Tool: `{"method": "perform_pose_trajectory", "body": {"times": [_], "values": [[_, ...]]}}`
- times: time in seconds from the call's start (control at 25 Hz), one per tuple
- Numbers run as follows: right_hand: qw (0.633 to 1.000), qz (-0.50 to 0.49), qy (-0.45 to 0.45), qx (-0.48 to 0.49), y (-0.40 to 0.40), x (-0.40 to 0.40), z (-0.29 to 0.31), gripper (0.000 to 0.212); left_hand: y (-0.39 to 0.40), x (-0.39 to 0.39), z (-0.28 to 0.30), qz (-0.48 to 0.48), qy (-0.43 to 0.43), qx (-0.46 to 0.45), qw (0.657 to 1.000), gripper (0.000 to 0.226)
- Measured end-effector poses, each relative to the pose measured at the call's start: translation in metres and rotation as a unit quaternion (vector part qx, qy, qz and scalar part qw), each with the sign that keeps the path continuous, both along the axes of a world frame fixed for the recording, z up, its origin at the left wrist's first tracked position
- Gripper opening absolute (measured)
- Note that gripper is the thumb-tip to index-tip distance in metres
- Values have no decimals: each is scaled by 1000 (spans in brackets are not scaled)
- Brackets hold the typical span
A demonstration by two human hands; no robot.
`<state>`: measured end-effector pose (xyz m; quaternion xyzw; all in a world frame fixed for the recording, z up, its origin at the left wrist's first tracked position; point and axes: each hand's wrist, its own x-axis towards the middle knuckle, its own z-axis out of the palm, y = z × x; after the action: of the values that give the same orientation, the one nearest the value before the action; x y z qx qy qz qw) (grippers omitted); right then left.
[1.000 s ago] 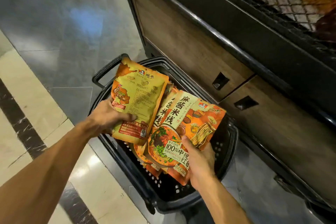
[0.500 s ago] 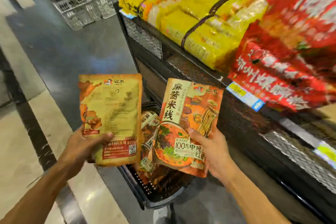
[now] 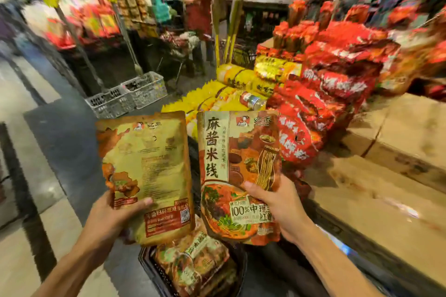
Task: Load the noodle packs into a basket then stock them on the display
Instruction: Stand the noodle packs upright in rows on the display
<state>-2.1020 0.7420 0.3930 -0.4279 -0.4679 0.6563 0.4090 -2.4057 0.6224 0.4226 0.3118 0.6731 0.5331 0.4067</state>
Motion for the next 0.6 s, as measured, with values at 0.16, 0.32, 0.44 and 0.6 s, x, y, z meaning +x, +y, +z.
{"method": "perform_pose_trajectory", "body": {"times": [0.16, 0.32, 0.44, 0.6], "values": [[998, -43, 37, 30, -11, 69, 65, 49, 11, 57, 66, -67, 1, 45, 997, 115], [991, -103, 36, 74, -23, 142, 113, 67, 40, 125, 110, -149, 0, 94, 984, 106], [982, -155, 28, 100, -32, 198, 136, 49, 68, 178, 129, -205, -19, 129, 970, 81], [969, -215, 18, 122, -51, 269, 152, 50, 95, 251, 131, -249, -6, 140, 958, 100]]}}
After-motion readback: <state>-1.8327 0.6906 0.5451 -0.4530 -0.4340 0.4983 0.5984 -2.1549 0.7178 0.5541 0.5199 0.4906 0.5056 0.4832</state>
